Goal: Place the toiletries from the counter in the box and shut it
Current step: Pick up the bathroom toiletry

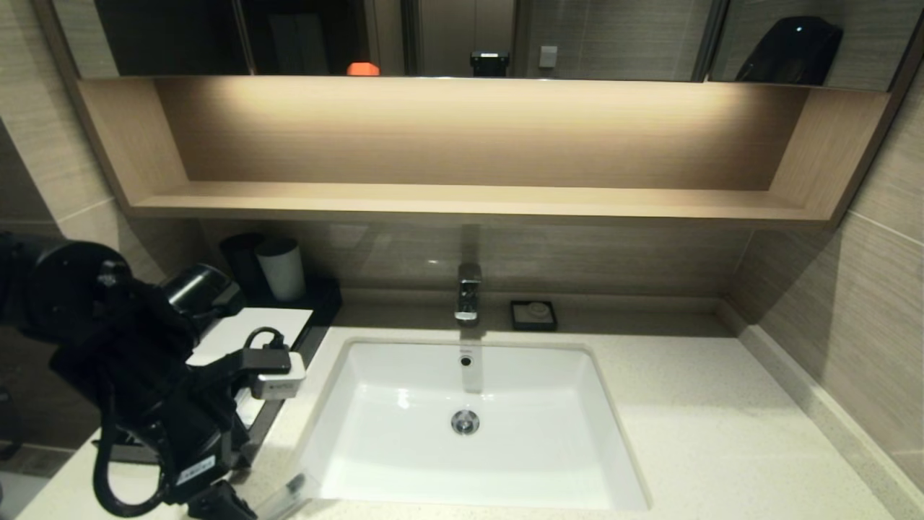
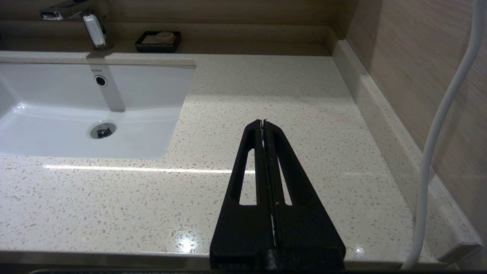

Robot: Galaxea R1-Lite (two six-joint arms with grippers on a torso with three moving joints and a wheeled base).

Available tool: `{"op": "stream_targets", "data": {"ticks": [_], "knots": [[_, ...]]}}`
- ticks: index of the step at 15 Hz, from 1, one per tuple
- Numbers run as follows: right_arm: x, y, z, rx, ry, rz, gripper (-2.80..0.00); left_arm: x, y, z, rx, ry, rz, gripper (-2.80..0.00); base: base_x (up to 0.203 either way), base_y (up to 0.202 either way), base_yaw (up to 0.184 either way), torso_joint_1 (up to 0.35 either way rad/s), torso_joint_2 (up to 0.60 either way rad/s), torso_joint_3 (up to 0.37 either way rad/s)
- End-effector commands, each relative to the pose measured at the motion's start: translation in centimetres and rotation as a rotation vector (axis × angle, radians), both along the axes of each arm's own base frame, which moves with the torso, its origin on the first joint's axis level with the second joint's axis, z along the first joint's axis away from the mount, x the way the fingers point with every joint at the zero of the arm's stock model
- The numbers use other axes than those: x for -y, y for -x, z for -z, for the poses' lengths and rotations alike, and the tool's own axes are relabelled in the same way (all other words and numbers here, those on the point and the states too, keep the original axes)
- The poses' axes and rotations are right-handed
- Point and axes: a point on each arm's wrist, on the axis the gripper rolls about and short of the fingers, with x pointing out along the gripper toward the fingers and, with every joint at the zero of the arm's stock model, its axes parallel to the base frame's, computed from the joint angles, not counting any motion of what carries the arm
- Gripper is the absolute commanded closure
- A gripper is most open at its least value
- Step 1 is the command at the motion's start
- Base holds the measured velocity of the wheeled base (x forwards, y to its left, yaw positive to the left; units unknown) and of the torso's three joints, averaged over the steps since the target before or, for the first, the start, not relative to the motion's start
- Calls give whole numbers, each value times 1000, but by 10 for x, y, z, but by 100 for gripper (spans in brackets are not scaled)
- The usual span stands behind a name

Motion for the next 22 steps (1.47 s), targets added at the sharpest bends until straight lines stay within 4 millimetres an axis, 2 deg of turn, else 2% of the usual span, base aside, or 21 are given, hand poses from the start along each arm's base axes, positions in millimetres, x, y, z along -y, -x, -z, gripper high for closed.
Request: {"op": "stream_targets", "data": {"ticks": [1, 4, 7, 8, 11, 15, 22], "knots": [[0, 0, 0, 1, 0, 0, 0, 5, -5, 7, -31, -11, 19, -280, 0, 0, 0, 0, 0, 0], [0, 0, 0, 0, 0, 0, 0, 13, -11, 17, -48, -68, 43, -280, 0, 0, 0, 0, 0, 0], [0, 0, 0, 0, 0, 0, 0, 9, -4, 9, -27, -71, 33, -280, 0, 0, 0, 0, 0, 0], [0, 0, 0, 0, 0, 0, 0, 2, -1, 4, -6, -68, 13, 0, 0, 0, 0, 0, 0, 0], [0, 0, 0, 1, 0, 0, 0, -15, 13, -7, 43, -107, -37, 0, 0, 0, 0, 0, 0, 0], [0, 0, 0, 0, 0, 0, 0, -31, 45, -2, 3, -127, -59, 0, 0, 0, 0, 0, 0, 0], [0, 0, 0, 0, 0, 0, 0, -50, 74, -4, -107, -137, -149, 0, 0, 0, 0, 0, 0, 0]]}}
